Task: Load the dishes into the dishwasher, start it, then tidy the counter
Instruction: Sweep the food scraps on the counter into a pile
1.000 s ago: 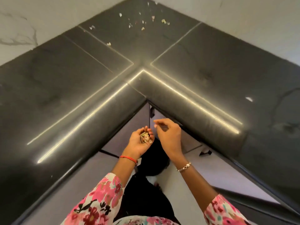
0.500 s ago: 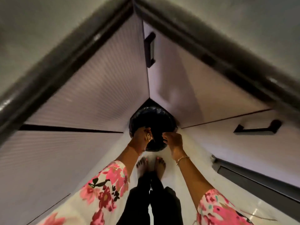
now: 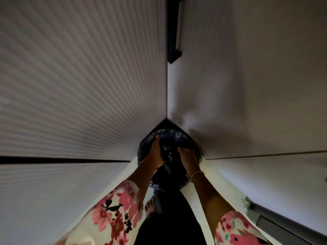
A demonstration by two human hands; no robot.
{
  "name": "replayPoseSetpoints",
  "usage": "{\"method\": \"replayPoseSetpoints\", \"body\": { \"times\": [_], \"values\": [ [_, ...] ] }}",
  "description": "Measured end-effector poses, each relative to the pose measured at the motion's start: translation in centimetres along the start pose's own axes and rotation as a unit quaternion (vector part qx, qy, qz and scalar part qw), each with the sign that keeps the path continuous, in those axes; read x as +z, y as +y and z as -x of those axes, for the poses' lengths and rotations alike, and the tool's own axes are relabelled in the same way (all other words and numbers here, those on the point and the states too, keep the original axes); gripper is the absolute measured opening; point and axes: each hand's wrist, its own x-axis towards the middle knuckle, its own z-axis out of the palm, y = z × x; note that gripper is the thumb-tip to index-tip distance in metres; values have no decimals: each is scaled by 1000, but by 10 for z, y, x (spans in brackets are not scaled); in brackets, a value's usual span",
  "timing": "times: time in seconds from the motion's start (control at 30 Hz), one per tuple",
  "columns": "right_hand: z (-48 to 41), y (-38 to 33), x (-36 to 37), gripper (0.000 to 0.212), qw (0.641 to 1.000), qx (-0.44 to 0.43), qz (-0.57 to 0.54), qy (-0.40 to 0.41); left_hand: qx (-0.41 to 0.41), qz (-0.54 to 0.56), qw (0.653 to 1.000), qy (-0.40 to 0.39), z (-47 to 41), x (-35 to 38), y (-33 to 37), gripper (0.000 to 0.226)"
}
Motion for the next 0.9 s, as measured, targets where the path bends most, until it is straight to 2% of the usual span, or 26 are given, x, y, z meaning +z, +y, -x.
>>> {"method": "replayPoseSetpoints", "body": {
  "times": [0.03,0.13,0.2,0.3,0.4,0.5,0.63,0.7,0.9],
  "values": [
    [7,-7,-5,39,1000,-12,5,3,12,-41,999,-5,14,6,7,60],
    [45,-33,-24,34,997,-35,58,-23,41,-158,985,53,69,28,28,58],
    [77,-56,-42,41,992,-63,98,-40,61,-213,973,60,108,43,43,53],
    [126,-96,-69,56,969,-123,208,-43,107,-349,929,60,165,65,68,41],
    [186,-141,-100,46,943,-173,282,-32,138,-487,861,58,238,83,99,40],
    [238,-178,-126,44,916,-216,336,-35,207,-520,827,47,307,94,123,36],
    [294,-217,-150,47,858,-315,403,-44,320,-559,762,68,377,96,142,45],
    [315,-235,-159,48,840,-361,405,-32,392,-559,728,64,407,94,154,43],
    [354,-305,-184,37,786,-498,353,101,540,-508,663,107,460,93,212,48]
  ]
}}
